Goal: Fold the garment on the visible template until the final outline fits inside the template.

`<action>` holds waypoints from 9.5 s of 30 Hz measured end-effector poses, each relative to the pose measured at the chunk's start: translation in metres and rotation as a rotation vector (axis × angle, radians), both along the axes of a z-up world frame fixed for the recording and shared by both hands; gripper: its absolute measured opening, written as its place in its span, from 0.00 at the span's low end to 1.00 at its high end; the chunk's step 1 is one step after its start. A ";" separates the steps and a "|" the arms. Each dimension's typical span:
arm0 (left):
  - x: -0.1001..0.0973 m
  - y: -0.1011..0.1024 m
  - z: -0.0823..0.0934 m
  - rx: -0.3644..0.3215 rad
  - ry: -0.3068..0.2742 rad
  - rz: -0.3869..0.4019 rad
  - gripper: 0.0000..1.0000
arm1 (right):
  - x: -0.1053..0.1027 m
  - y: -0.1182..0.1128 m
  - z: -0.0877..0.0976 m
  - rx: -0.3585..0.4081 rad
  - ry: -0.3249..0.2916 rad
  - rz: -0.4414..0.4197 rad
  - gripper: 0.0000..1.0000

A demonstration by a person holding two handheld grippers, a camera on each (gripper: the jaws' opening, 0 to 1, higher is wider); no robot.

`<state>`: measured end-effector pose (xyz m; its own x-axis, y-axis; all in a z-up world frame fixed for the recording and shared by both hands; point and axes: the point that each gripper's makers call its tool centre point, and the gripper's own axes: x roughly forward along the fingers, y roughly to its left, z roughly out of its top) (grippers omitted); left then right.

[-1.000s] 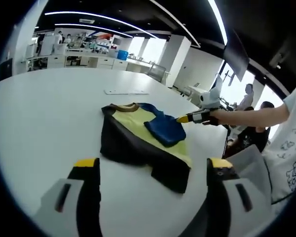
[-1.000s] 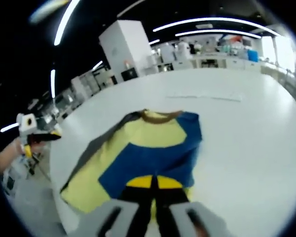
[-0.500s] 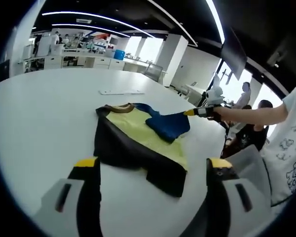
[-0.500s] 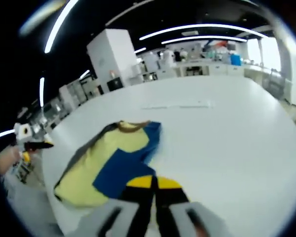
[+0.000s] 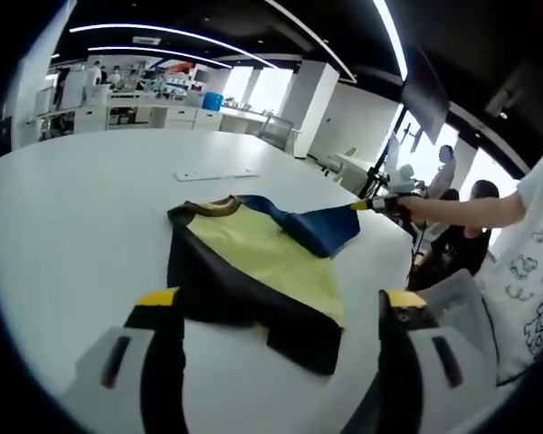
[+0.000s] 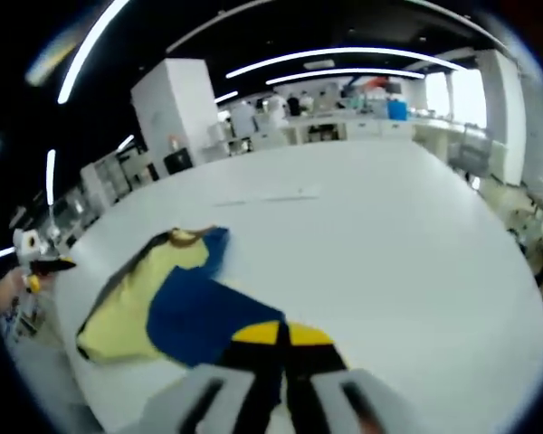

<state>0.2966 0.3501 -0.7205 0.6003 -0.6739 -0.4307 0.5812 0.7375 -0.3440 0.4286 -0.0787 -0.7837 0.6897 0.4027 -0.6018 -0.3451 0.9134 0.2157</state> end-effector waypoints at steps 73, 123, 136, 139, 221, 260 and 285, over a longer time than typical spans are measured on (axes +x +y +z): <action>0.011 0.012 -0.024 -0.019 0.091 0.098 0.84 | 0.052 -0.130 -0.016 -0.175 0.024 -0.144 0.58; -0.058 -0.037 -0.046 0.059 0.028 -0.004 0.70 | -0.067 0.049 0.088 0.016 -0.210 0.378 0.99; -0.077 -0.050 -0.086 0.168 0.126 0.021 0.56 | -0.071 0.051 0.080 0.028 -0.191 0.381 0.98; -0.080 -0.048 -0.096 0.211 0.136 0.023 0.51 | -0.070 0.050 0.079 0.027 -0.187 0.381 0.97; 0.000 0.207 -0.050 0.162 0.295 0.239 0.00 | -0.142 0.119 0.087 0.049 -0.136 0.197 0.92; 0.108 0.347 -0.132 0.459 0.479 0.214 0.00 | -0.135 0.153 0.065 0.010 -0.033 0.122 0.92; 0.101 0.348 -0.121 0.491 0.378 0.234 0.14 | -0.142 0.156 0.080 0.012 -0.060 0.108 0.92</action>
<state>0.3975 0.6979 -0.8417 0.4540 -0.2162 -0.8644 0.2920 0.9526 -0.0848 0.2868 0.0778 -0.7039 0.6767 0.4834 -0.5553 -0.4540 0.8678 0.2021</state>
